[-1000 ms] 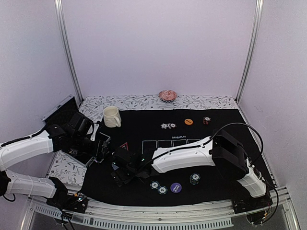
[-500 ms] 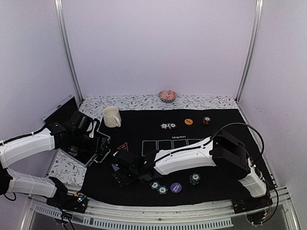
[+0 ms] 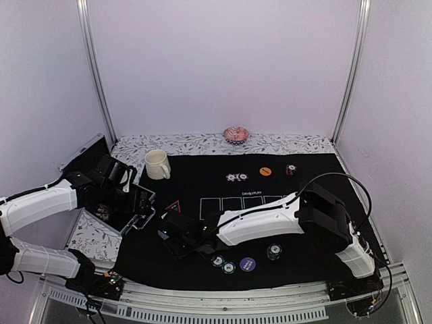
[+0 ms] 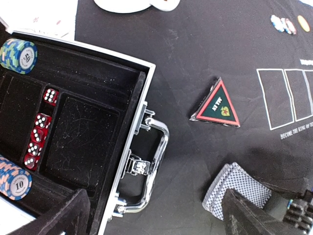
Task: Distribute texas hold em gaming equipment
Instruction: Pick up the poker card from the poker table mat.
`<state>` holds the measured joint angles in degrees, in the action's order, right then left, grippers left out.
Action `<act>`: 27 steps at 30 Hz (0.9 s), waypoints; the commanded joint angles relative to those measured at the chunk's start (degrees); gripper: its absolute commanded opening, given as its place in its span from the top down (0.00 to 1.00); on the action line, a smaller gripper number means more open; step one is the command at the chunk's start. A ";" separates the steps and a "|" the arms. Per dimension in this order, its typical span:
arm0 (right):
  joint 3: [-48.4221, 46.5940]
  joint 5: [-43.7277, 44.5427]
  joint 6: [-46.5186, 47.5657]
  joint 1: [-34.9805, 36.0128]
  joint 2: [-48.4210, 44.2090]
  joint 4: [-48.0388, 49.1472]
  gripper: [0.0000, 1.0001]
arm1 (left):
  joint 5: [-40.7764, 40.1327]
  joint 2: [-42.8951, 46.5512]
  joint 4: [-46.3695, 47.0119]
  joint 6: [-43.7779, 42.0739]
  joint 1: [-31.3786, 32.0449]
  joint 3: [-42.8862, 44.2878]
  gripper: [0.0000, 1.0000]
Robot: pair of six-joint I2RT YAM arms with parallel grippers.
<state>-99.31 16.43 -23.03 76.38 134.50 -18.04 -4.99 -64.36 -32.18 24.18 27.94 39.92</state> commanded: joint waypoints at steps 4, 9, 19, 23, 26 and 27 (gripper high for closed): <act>2.15 -1.18 -0.50 -0.18 0.86 -7.70 0.42 | 2.53 1.31 2.64 -1.27 -0.80 0.32 0.04; 5.76 -1.21 1.55 -0.17 -4.50 -3.80 0.47 | 3.82 1.22 3.18 -1.92 -0.78 0.20 0.04; 14.30 1.08 7.80 -0.18 -15.54 3.10 0.49 | 10.53 2.48 3.34 -1.47 -0.79 1.58 0.06; 18.55 1.82 12.56 -0.15 -20.68 6.55 0.49 | 17.95 3.76 3.26 -0.19 -0.67 2.25 0.09; 21.54 2.29 16.70 -0.18 -24.32 8.97 0.49 | 21.33 5.34 3.67 1.63 -0.70 2.06 0.12; 22.39 2.28 17.62 -0.10 -25.53 9.58 0.49 | 21.52 5.82 3.97 1.81 -0.70 1.97 0.12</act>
<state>-79.79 17.04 -11.79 76.31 115.20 -14.22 10.39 -60.93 -29.43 24.12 27.77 40.47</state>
